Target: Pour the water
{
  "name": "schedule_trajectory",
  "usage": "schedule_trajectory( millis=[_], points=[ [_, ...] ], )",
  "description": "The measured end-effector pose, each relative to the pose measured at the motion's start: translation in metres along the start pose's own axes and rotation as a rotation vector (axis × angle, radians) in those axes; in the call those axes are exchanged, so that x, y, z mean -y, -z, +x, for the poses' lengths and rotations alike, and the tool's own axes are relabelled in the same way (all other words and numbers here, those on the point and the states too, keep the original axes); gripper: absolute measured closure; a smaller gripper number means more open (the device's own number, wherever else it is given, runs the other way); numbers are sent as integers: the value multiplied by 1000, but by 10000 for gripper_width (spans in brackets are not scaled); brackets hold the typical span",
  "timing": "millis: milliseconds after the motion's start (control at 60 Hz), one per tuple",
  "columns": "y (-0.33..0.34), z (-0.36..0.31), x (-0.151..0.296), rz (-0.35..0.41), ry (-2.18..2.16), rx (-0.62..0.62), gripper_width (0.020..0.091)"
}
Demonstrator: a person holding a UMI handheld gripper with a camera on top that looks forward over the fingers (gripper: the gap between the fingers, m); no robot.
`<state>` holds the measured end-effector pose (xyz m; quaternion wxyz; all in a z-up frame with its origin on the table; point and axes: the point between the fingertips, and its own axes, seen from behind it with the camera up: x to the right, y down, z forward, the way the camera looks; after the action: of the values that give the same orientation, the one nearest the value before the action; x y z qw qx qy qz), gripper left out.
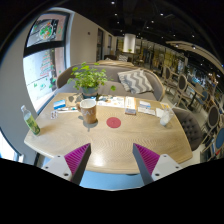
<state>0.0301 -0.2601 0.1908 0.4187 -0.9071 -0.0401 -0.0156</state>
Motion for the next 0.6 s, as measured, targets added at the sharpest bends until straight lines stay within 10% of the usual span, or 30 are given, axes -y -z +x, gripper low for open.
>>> schedule_trajectory(
  millis=[317, 600],
  points=[
    [0, -61, -10, -8, -27, -64, 251],
    [-7, -253, -36, -26, 12, 60, 247]
  ],
)
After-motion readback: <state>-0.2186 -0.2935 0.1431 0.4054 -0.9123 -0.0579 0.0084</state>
